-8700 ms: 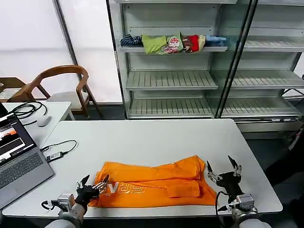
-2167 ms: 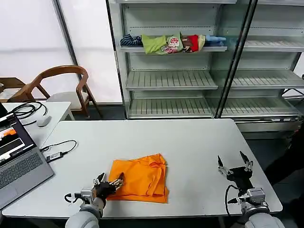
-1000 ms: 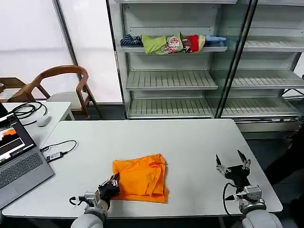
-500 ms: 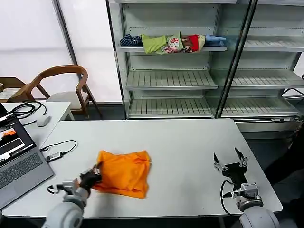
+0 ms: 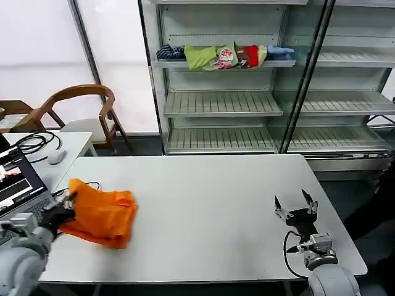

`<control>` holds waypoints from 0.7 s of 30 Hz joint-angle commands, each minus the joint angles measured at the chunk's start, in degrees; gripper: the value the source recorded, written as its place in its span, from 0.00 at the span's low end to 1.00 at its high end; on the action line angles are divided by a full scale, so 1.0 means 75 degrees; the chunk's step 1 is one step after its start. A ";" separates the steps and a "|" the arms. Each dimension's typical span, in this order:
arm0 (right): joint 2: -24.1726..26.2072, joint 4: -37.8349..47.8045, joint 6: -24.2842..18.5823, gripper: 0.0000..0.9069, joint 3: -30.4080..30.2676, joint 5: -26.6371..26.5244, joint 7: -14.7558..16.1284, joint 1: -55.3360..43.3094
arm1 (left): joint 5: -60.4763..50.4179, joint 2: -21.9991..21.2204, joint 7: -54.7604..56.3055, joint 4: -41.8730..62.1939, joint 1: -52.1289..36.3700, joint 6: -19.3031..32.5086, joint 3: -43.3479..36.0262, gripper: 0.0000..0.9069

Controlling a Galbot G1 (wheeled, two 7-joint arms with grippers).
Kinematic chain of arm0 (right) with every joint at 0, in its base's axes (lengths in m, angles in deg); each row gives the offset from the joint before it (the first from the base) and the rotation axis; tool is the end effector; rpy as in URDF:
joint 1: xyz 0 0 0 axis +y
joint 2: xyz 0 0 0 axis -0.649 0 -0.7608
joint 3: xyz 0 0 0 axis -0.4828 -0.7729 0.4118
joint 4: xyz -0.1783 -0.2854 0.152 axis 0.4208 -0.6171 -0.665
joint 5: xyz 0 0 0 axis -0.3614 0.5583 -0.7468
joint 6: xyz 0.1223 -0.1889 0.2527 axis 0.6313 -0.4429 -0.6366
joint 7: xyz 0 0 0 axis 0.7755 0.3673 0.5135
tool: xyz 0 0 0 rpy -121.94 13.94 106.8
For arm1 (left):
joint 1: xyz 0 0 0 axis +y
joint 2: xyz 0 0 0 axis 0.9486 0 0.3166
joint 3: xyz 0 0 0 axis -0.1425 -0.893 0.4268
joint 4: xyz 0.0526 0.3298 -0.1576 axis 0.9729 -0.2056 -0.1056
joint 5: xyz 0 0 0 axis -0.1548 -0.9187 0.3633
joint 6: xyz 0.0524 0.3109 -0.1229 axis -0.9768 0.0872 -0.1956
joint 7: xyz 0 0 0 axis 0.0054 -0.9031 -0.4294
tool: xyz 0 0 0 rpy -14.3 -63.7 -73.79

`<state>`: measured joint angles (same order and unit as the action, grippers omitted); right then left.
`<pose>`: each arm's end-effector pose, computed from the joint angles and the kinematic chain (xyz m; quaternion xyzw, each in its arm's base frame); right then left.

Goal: Fold and organize the clothes.

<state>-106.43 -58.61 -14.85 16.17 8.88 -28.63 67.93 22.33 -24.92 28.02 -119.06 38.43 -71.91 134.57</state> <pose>0.2272 -0.1032 -0.2931 0.0146 -0.9885 0.1409 0.0526 0.2338 0.2119 -0.2131 0.0511 -0.9841 -0.0252 0.1681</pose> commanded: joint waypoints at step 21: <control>0.0149 -0.0242 0.0069 1.00 0.0723 -0.0020 -0.0017 0.0600 | -0.3335 -0.2564 0.1209 -0.1170 -0.0959 0.0596 -0.6671 0.02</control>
<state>-105.59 -59.95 -14.47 19.95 8.82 -28.76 71.39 11.43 -33.41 34.41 -131.99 36.78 -71.18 107.47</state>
